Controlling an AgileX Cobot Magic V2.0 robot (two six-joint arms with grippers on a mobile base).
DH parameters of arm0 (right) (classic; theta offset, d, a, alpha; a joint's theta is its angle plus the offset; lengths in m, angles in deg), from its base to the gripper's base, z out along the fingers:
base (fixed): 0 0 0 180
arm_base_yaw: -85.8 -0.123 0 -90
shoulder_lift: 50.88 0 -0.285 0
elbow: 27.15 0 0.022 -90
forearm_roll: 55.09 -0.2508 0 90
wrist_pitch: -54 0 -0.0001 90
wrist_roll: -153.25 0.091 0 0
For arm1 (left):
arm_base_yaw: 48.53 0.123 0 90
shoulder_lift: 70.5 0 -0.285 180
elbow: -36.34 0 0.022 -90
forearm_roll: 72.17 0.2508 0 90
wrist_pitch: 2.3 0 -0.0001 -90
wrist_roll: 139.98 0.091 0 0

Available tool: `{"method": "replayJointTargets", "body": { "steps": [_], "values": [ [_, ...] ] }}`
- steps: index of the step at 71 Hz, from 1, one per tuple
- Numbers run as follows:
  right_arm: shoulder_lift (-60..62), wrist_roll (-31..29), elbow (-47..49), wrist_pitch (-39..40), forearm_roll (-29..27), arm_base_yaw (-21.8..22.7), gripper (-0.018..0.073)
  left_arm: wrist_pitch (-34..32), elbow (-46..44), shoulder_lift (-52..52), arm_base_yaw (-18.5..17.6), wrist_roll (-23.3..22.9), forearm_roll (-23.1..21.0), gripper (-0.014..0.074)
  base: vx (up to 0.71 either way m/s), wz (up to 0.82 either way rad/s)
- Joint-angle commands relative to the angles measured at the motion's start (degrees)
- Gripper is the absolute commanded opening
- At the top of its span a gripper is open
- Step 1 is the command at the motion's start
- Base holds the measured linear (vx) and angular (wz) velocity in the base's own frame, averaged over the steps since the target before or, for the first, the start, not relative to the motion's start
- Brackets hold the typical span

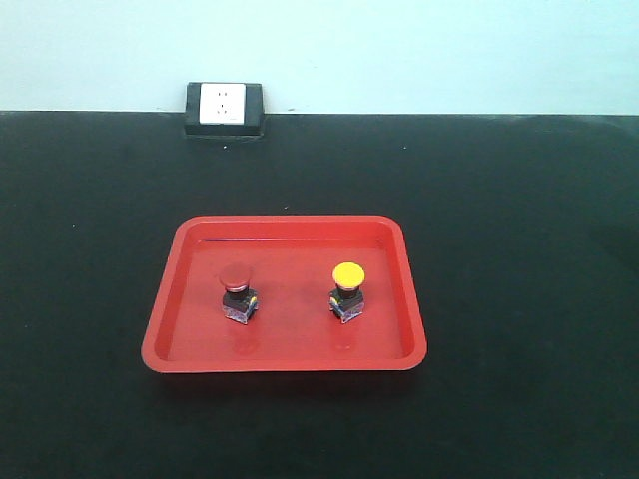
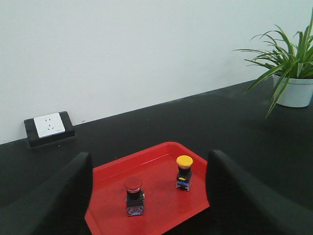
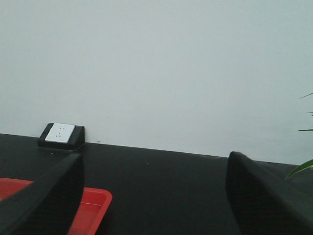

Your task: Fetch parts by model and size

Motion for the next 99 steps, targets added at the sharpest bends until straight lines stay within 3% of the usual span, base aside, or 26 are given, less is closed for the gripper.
{"method": "replayJointTargets", "body": {
  "steps": [1, 6, 17, 24, 35, 99],
  "values": [
    [-0.26, -0.54, 0.90, 4.90, -0.07, 0.20, 0.0555, -3.84, -1.21, -0.97, -0.32, -0.31, -0.87, 0.0423, 0.00, 0.00],
    [-0.26, -0.54, 0.90, 4.96, -0.12, 0.20, 0.0545, -3.21, -1.21, -0.97, -0.32, -0.32, -0.57, 0.0344, 0.00, 0.00],
    [-0.26, -0.48, 0.90, 4.79, -0.13, 0.20, 0.0458, -2.28, -1.21, -0.97, -0.32, -0.32, -0.64, -0.0011, 0.00, 0.00],
    [-0.26, -0.12, 0.90, 3.96, -0.13, 0.20, 0.0321, -1.78, -1.21, -0.97, -0.32, -0.25, -0.66, -0.0008, 0.00, 0.00],
    [-0.26, -0.12, 0.90, 2.73, -0.24, 0.20, -0.0018, -1.78, -1.21, -0.97, -0.32, -0.25, -0.66, -0.0007, 0.00, 0.00],
    [-0.26, 0.25, 0.90, 1.23, -1.85, 0.20, -0.0010, -1.77, -1.21, -0.97, -0.32, -0.25, -0.58, -0.0006, 0.00, 0.00]
  ]
}}
